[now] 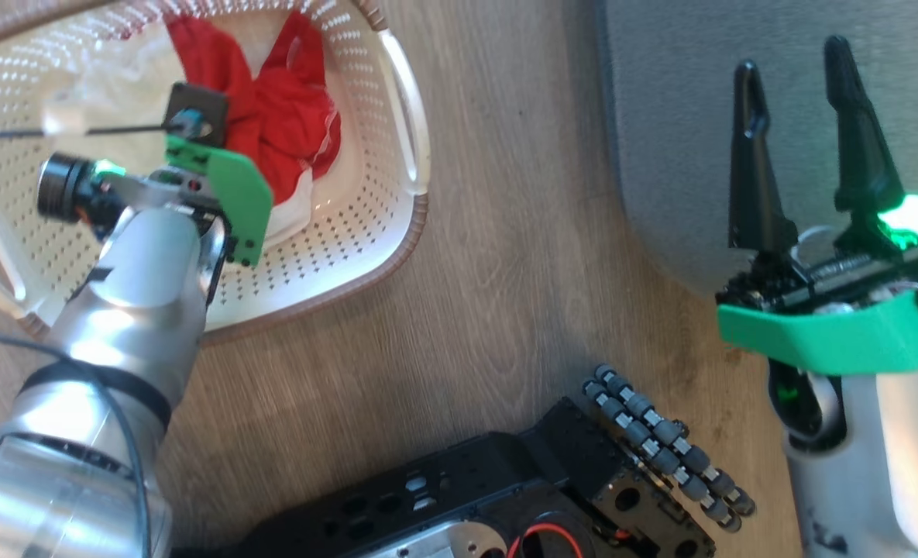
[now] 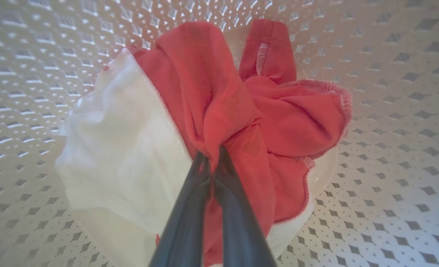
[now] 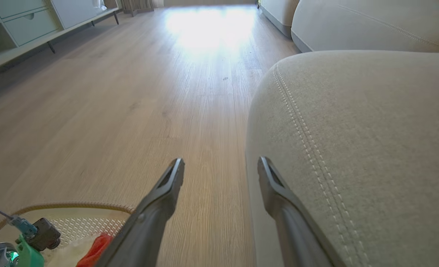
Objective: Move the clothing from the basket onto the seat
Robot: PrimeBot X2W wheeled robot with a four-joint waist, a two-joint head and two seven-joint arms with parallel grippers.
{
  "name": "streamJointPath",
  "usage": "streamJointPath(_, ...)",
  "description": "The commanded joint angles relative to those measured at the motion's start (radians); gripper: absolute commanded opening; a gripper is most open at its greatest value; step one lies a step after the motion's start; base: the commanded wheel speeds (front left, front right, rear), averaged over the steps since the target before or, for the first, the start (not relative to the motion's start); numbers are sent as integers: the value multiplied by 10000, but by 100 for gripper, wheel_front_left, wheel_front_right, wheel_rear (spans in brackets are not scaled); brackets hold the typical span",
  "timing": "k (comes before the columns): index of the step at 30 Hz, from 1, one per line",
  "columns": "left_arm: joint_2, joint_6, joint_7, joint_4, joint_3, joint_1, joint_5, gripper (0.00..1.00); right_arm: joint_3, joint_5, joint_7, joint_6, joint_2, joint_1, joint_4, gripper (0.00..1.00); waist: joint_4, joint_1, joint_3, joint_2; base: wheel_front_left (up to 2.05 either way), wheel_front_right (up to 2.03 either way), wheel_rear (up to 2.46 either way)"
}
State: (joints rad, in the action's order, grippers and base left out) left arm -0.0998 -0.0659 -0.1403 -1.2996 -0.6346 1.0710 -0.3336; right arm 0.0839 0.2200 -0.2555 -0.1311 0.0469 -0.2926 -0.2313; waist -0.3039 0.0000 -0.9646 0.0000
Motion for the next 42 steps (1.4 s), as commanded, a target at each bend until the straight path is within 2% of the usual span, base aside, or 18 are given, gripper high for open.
streamJointPath(1,-214,-39,-306,90,308,-396,-192,0,185,127,-63,4,34,4,-138,100,-169,0,335,0,0,0,0)
streamJointPath(4,-244,45,-687,89,402,-580,-341,0,70,332,-63,4,34,-342,94,100,-279,0,750,0,0,0,0)
streamJointPath(12,42,100,-1193,337,955,-1578,-997,0,175,112,-63,4,34,-313,767,100,58,0,2668,0,0,0,0)
streamJointPath(20,-165,-349,-1212,2897,1345,-2828,-387,0,361,-239,-63,4,34,79,1332,100,592,0,4471,0,0,0,0)
streamJointPath(25,-167,-321,-1213,4243,1936,-3675,-140,0,258,-234,-63,4,34,322,1475,100,822,0,5334,0,0,0,0)
streamJointPath(26,-113,-259,-1213,4891,2259,-4083,-2,0,166,17,-63,4,34,481,1608,100,943,0,5722,0,0,0,0)
streamJointPath(27,-113,-259,-1213,4891,2259,-4083,-2,0,166,17,-63,4,34,481,1608,100,943,0,5722,0,0,0,0)
streamJointPath(36,355,553,-1214,8061,4170,-6074,451,0,508,56,-63,4,34,944,1968,100,1339,0,7154,0,0,0,0)
streamJointPath(37,393,685,-1214,8412,4298,-6239,529,0,531,81,-63,4,34,1015,2028,100,1379,0,7293,0,0,0,0)
streamJointPath(38,454,1050,-1214,9151,4519,-6555,539,0,586,8,-63,4,34,1131,2123,100,1471,0,7558,0,0,0,0)
streamJointPath(42,489,1432,-1214,10477,4556,-7109,346,0,740,-65,-63,4,34,1432,2248,100,1651,0,8143,0,0,0,0)
